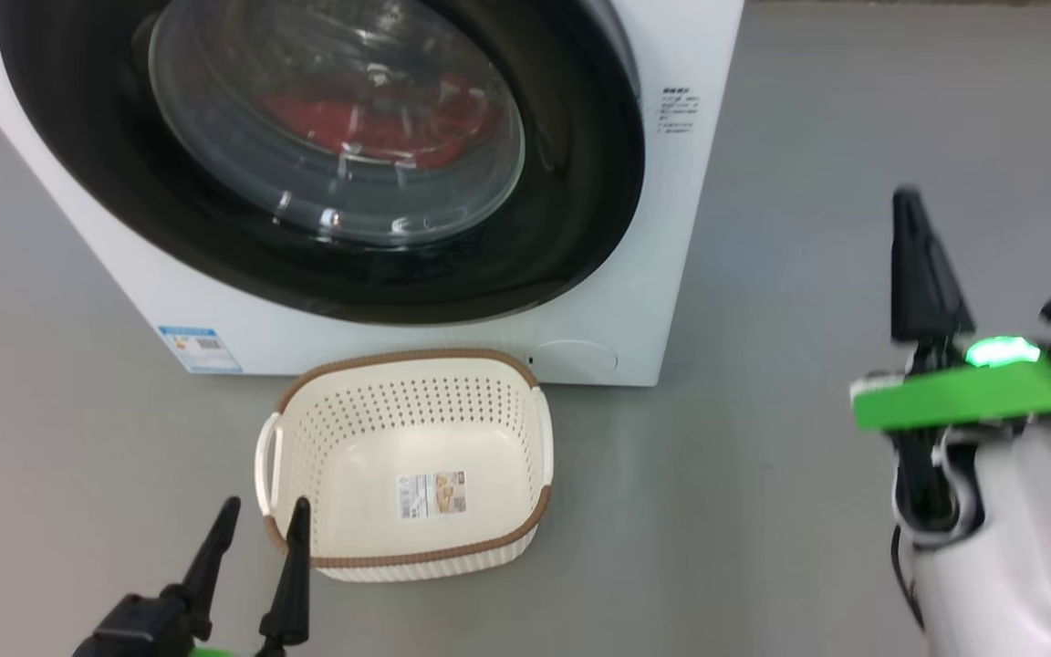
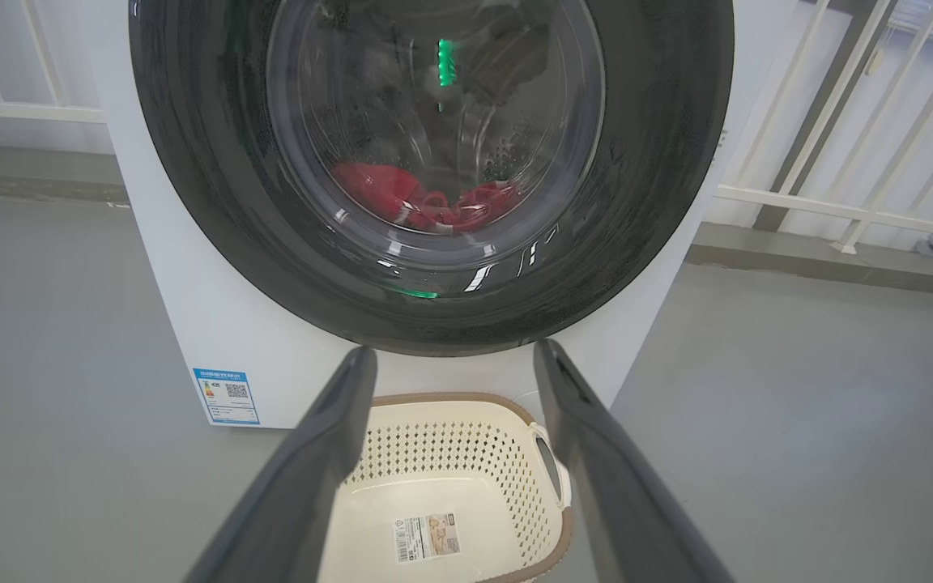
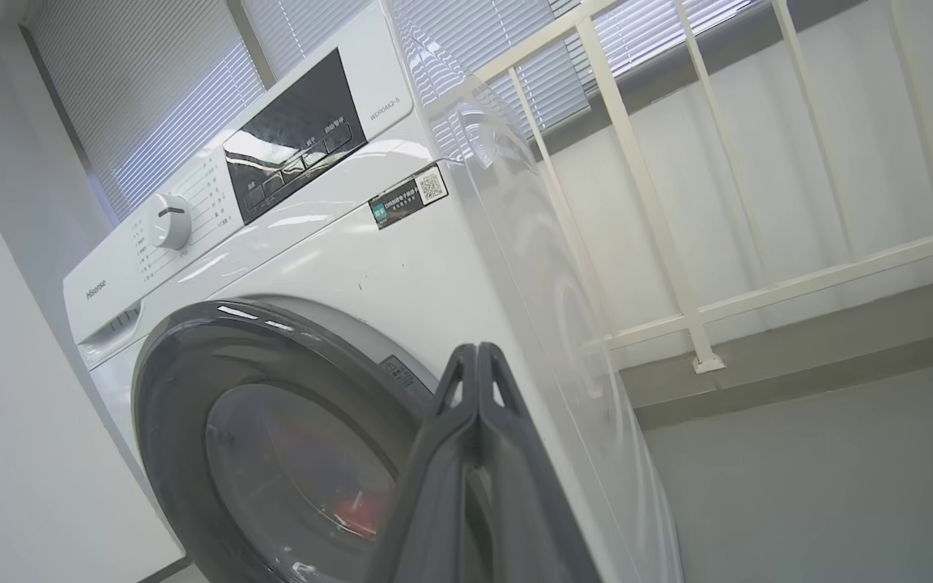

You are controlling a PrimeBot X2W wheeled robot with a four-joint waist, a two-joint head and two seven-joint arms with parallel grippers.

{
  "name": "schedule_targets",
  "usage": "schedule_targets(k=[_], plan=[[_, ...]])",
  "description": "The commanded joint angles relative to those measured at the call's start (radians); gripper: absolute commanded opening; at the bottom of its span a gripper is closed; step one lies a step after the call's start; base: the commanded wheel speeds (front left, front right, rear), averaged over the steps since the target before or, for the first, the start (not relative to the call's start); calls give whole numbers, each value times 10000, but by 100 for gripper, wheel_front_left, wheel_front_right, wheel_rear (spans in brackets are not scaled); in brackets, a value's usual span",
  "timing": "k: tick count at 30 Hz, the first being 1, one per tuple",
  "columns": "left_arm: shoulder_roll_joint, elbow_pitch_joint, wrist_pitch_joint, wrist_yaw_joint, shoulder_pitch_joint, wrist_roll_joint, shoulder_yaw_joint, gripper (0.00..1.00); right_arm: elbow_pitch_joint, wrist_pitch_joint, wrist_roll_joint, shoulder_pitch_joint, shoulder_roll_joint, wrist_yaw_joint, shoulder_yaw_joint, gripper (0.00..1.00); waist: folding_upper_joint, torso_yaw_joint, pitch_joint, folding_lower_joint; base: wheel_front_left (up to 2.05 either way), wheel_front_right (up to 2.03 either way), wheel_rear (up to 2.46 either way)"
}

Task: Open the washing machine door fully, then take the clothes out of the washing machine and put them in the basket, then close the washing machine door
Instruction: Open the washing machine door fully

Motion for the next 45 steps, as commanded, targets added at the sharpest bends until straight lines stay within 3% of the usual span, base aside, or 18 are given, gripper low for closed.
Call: schedule_targets(k=[1,9,17,22,33,45], plan=[[165,-289,-93,-31,-530,-87,265,100,-111,-46,310,-989,-112,16,364,0,0,279,390,0,0,0,0],[288,-259,-93,-31,-975,-311,26,100,693,-46,863,-2821,-470,16,421,0,0,739,1008,0,0,0,0],[390,-242,-93,-31,-1295,-479,-144,100,2813,448,1905,-4693,-1005,16,1269,0,0,1043,1473,0,0,0,0],[451,-249,-93,-31,-1429,-569,-210,100,3585,1332,3011,-5484,-1079,16,1738,0,0,1159,1701,0,0,0,0],[590,-241,-93,-31,-1797,-832,-389,100,4859,4851,7236,-6890,-1423,16,1958,0,0,1343,2301,0,0,0,0],[634,-255,-93,-31,-2120,-1113,-683,100,6775,7087,9262,-8435,-1613,16,1340,0,0,1663,2850,0,0,0,0]])
